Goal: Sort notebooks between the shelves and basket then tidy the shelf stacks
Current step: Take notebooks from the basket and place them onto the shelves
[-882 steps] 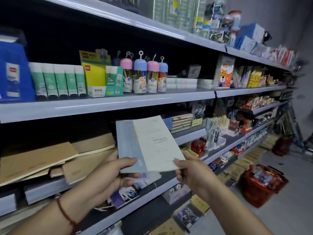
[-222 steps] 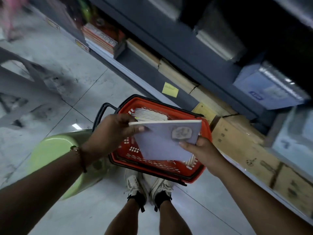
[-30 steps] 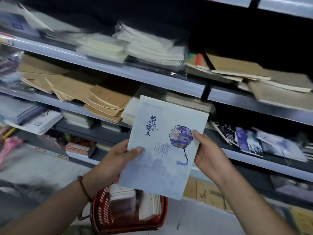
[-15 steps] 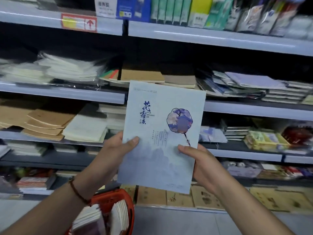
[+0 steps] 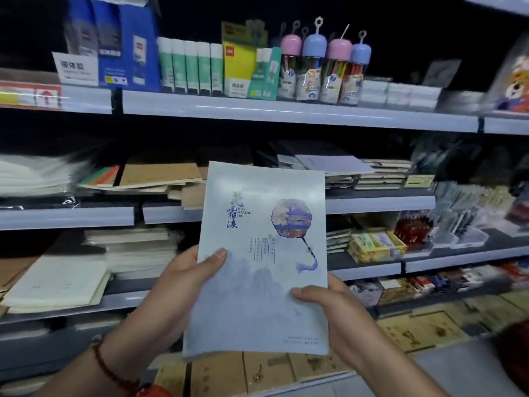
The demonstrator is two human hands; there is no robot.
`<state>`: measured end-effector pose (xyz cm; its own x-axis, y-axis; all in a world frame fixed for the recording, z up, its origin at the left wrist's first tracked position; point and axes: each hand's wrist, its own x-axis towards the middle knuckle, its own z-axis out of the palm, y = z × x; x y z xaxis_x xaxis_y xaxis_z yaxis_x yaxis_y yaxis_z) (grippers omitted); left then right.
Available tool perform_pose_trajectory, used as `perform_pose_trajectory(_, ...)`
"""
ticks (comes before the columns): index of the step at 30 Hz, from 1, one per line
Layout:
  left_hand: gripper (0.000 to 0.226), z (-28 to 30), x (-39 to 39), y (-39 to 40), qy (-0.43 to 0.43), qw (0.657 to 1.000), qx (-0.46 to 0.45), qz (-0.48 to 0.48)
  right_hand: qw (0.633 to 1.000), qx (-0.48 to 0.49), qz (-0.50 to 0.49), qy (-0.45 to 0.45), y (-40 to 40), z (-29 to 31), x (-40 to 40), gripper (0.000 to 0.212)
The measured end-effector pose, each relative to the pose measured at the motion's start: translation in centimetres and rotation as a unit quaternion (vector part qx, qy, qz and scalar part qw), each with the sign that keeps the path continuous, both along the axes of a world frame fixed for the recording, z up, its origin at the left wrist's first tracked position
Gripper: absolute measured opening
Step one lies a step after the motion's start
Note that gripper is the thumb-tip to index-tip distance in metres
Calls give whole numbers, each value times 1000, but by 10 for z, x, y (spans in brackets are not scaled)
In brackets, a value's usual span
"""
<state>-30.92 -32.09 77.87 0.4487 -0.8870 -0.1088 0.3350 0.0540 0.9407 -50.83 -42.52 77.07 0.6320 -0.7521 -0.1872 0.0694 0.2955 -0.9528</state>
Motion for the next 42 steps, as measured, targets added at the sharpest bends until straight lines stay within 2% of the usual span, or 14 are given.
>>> perform_pose_trajectory(9,29,29,10,-52,-77,983,15,-164,994,-2,-105,33,-45,48,0,27)
perform_pose_trajectory(12,25,43,12,-75,-89,984,21,-156,993,1,-106,61,-70,70,3,23)
perform_pose_trajectory(15,15,61,16,-106,-52,990,37,-127,993,-17,-94,75,-93,94,6,17)
perform_pose_trajectory(20,9,90,32,-161,14,989,72,-126,995,15,-94,32,-138,119,9,6)
perform_pose_trajectory(26,6,115,44,-228,-22,989,93,-114,977,-116,-99,148,-209,126,27,17)
perform_pose_trajectory(28,4,119,51,-252,-27,990,101,-97,952,-205,-114,195,-230,129,33,28)
perform_pose_trajectory(30,8,121,58,-272,-13,991,103,-80,910,-310,-126,244,-253,126,40,49)
perform_pose_trajectory(31,11,119,61,-280,0,993,97,-65,883,-360,-130,271,-264,124,42,50)
perform_pose_trajectory(33,15,111,65,-295,31,997,66,-21,832,-431,-136,322,-283,121,48,33)
perform_pose_trajectory(35,7,102,66,-304,31,998,36,39,813,-447,-122,353,-295,118,51,28)
perform_pose_trajectory(36,9,97,67,-307,10,997,26,75,807,-449,-107,369,-299,117,52,31)
perform_pose_trajectory(37,28,91,70,-309,-34,993,29,110,795,-457,-89,390,-302,115,52,37)
perform_pose_trajectory(39,45,82,75,-310,-173,970,52,162,755,-490,-52,433,-306,111,52,51)
perform_pose_trajectory(42,32,76,71,-310,-333,929,71,147,692,-538,-6,482,-309,110,50,61)
